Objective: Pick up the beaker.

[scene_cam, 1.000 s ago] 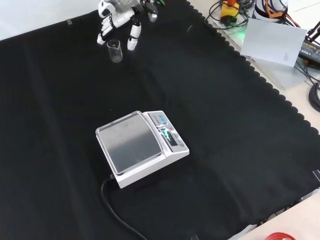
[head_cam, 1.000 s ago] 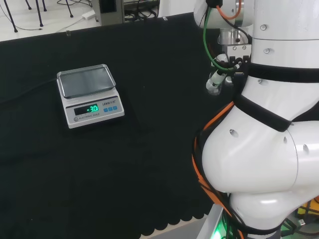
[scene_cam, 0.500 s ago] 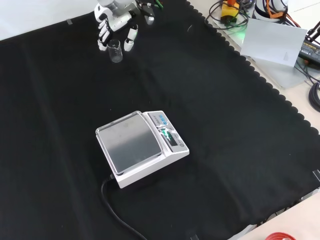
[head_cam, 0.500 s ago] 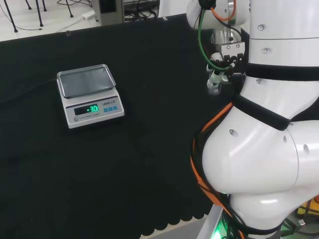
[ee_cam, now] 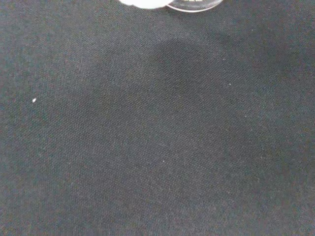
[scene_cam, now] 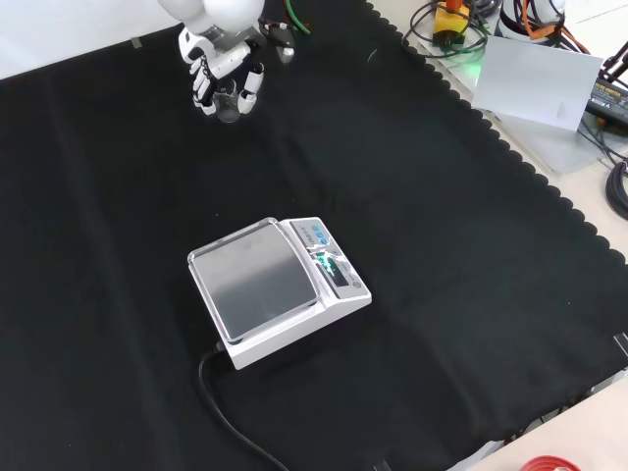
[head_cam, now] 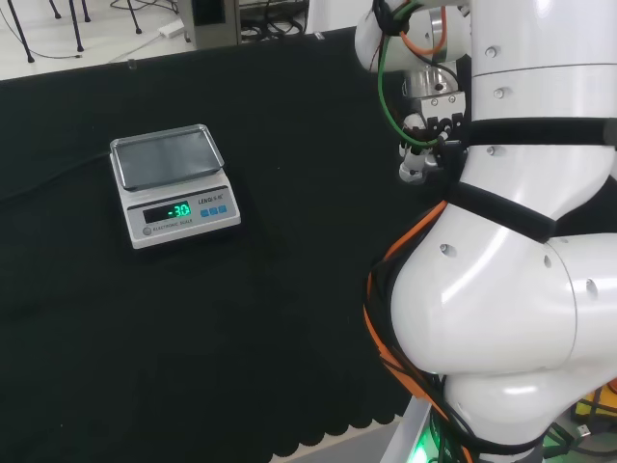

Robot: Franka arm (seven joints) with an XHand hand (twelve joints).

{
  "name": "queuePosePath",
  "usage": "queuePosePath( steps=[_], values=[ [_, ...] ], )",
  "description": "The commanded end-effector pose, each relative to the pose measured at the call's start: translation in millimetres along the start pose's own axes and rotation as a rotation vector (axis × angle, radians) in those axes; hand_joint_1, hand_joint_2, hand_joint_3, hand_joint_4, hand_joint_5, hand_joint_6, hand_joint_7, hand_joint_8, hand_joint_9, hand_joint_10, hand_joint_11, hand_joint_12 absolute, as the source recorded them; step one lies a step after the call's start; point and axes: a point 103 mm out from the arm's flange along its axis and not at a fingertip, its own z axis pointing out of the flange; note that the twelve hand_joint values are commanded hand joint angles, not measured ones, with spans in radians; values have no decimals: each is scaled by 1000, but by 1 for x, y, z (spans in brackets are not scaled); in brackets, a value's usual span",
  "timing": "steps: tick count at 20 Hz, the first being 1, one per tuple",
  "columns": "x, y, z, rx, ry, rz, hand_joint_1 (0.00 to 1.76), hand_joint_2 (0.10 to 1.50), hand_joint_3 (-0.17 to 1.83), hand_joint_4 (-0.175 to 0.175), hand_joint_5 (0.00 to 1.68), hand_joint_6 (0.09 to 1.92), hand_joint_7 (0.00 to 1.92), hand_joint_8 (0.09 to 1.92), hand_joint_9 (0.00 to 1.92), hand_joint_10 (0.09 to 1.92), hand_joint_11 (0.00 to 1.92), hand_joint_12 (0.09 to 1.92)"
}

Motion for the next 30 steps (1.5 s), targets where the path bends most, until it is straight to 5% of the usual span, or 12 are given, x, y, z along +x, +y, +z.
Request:
queuePosePath(
  steps=[1, 6, 9, 12, 30],
  values=[
    [0, -3, -2, -22, 11, 27, 1064, 1045, -175, -35, 510, 788, 384, 702, 580, 739, 278, 1362],
    [-1, -6, -11, -42, 4, 29, 1073, 1069, -175, -41, 495, 811, 408, 709, 642, 729, 329, 1351],
    [0, -10, -26, -91, 33, 57, 1141, 1151, -175, -51, 652, 880, 555, 729, 869, 714, 573, 1266],
    [-6, -28, -45, -99, -25, 18, 1156, 1170, -175, -51, 698, 894, 601, 728, 927, 697, 635, 1235],
    [1, -61, -108, -108, -10, -56, 1171, 1203, -175, -40, 759, 916, 694, 735, 979, 685, 700, 1201]
  ],
)
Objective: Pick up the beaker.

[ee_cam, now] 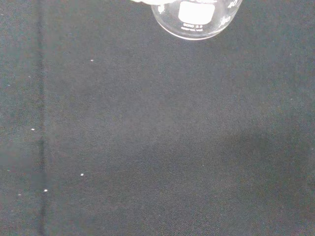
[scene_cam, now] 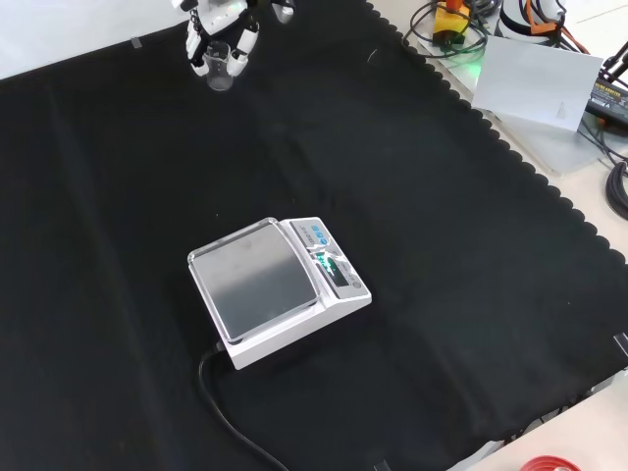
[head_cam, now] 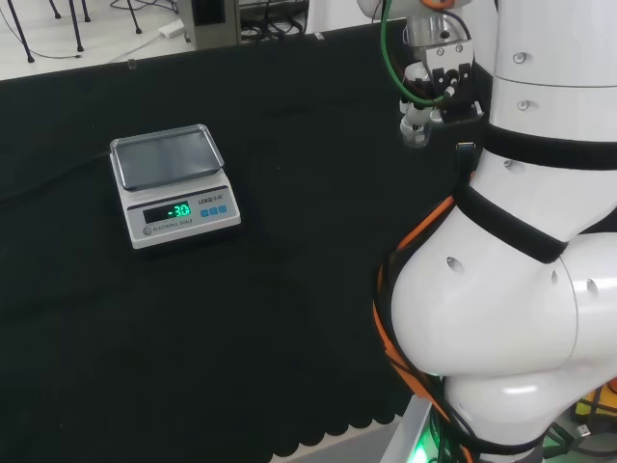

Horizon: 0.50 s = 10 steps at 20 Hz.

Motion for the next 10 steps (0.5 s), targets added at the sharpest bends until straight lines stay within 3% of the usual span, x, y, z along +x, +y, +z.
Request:
queuePosePath(
  steps=[1, 2, 5, 10],
  values=[
    [3, -10, -26, -9, 13, -30, 1172, 1204, -175, -40, 760, 917, 695, 735, 979, 685, 701, 1201],
    [3, -12, -28, -12, 11, -33, 1172, 1204, -175, -40, 760, 917, 696, 735, 979, 685, 702, 1200],
    [6, -16, -36, -25, -6, -37, 1111, 1213, -78, -107, 820, 1169, 698, 757, 979, 703, 708, 1209],
    [12, -21, -45, -36, -16, -47, 1098, 1212, -47, -123, 830, 1227, 701, 767, 979, 712, 711, 1213]
  ],
)
